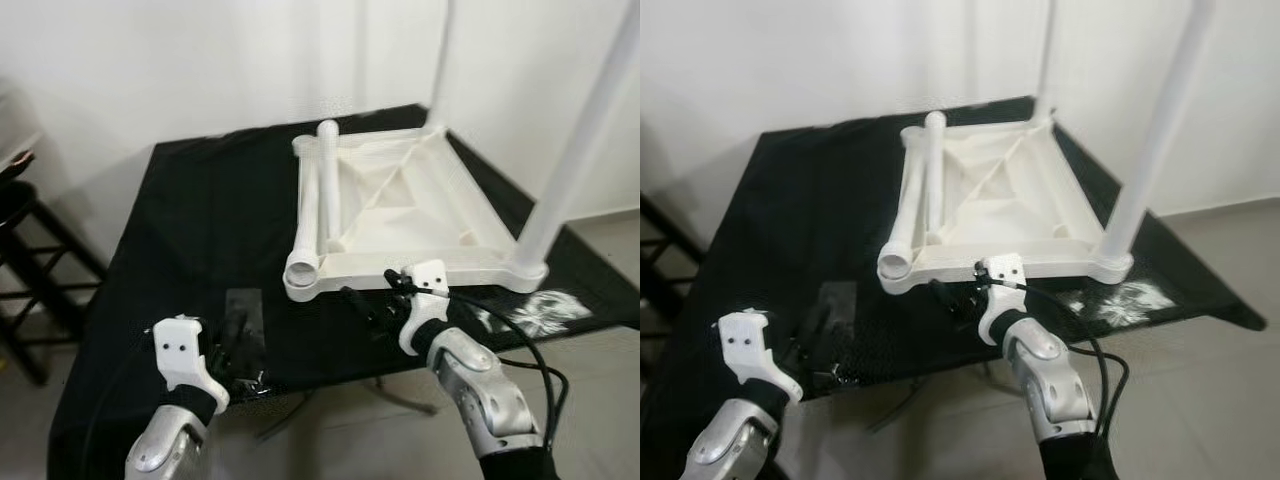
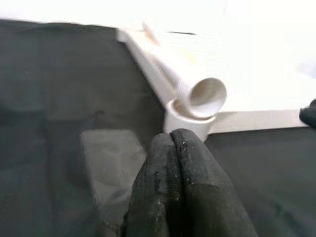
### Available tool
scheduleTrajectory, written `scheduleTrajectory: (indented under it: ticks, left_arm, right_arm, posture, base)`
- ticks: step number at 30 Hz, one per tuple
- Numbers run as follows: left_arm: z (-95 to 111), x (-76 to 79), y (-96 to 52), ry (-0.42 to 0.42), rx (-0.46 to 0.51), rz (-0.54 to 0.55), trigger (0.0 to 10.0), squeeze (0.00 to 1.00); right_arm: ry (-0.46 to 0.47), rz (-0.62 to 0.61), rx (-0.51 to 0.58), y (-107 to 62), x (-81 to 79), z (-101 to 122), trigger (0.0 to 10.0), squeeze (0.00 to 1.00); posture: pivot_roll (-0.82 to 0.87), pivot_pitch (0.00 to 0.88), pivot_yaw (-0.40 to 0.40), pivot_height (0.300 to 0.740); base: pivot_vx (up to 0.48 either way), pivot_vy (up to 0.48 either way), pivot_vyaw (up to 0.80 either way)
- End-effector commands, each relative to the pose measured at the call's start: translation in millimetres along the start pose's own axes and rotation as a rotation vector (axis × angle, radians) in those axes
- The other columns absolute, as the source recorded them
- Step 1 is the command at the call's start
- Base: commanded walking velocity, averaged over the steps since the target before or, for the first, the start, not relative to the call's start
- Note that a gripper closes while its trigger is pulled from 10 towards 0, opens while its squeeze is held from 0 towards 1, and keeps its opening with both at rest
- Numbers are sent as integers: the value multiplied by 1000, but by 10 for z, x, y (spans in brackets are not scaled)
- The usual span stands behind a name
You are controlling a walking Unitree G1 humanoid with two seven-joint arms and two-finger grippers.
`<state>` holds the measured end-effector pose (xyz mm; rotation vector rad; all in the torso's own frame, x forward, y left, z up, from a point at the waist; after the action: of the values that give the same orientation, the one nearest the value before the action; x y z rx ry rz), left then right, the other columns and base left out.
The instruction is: Building children table
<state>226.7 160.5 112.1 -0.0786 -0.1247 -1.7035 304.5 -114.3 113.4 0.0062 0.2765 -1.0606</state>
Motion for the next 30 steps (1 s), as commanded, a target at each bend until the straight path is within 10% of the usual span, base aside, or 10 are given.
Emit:
scheduleTrajectory:
  ticks: [1, 30]
  left_arm:
    - [12, 1, 7, -1, 5, 0, 10000, 0]
    - [196, -229, 108, 107, 75, 88, 10000, 0]
  right_arm:
    - [14, -5, -6, -17, 27, -15, 10000, 0]
    - [-18, 82, 56, 8, -53, 85, 10000, 0]
  posture:
    - [-66, 10, 84, 740]
    - [-86, 0, 85, 740]
  base:
    - [0, 0, -800]
    - [0, 0, -138]
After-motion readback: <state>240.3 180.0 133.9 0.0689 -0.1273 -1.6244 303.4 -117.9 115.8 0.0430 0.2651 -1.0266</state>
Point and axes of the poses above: a point about 5 cm out from each wrist's last joint towards the gripper, its own y axis pointing out of the wrist towards the gripper, its own z axis along the axis of the wrist's last joint, x = y × z, the point moved 1 cm from there along y, pointing out of the wrist towards the gripper, and after that the axes turned 6 degrees about y, right-handed, at the moved point
